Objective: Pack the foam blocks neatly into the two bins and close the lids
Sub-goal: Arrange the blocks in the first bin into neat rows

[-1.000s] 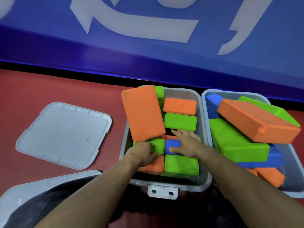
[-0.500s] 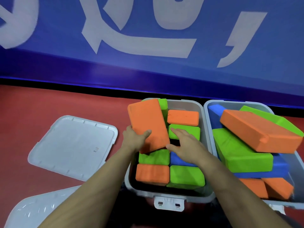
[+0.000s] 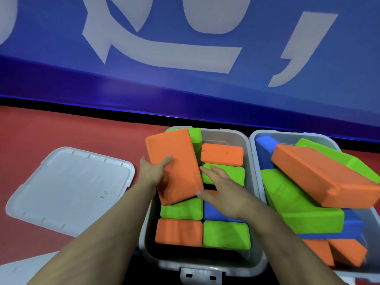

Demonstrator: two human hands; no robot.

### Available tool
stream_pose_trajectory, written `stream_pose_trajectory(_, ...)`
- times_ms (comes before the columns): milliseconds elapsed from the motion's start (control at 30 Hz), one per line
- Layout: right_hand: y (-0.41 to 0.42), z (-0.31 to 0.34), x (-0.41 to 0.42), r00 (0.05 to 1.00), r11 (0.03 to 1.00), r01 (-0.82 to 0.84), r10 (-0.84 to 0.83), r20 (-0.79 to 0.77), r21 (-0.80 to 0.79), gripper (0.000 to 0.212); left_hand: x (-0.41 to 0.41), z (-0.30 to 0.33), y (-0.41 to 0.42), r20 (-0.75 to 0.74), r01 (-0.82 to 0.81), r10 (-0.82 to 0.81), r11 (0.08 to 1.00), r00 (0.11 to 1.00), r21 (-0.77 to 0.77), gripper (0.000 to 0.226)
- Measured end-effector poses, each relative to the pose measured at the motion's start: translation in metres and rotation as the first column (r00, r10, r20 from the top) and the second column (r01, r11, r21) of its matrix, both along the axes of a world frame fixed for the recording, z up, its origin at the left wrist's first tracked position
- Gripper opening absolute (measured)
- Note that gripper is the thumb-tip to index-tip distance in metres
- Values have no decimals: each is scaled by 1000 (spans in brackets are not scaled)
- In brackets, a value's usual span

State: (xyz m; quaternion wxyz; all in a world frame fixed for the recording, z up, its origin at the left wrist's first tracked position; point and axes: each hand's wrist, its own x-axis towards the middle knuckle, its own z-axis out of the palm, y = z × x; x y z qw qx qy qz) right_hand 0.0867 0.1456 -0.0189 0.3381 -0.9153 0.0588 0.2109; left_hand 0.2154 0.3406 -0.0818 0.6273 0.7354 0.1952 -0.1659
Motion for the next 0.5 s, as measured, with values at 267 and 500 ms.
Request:
stream_pose_trajectory(267, -9, 7, 5, 998, 998, 51, -52, 37, 36, 80, 0, 3, 10, -5, 158, -159, 979, 987, 131, 113)
stream_pose_trajectory(500, -25, 14, 15, 954, 976, 215, -216, 210, 27, 110, -3, 47, -2, 140, 428, -497, 835, 856, 346, 97)
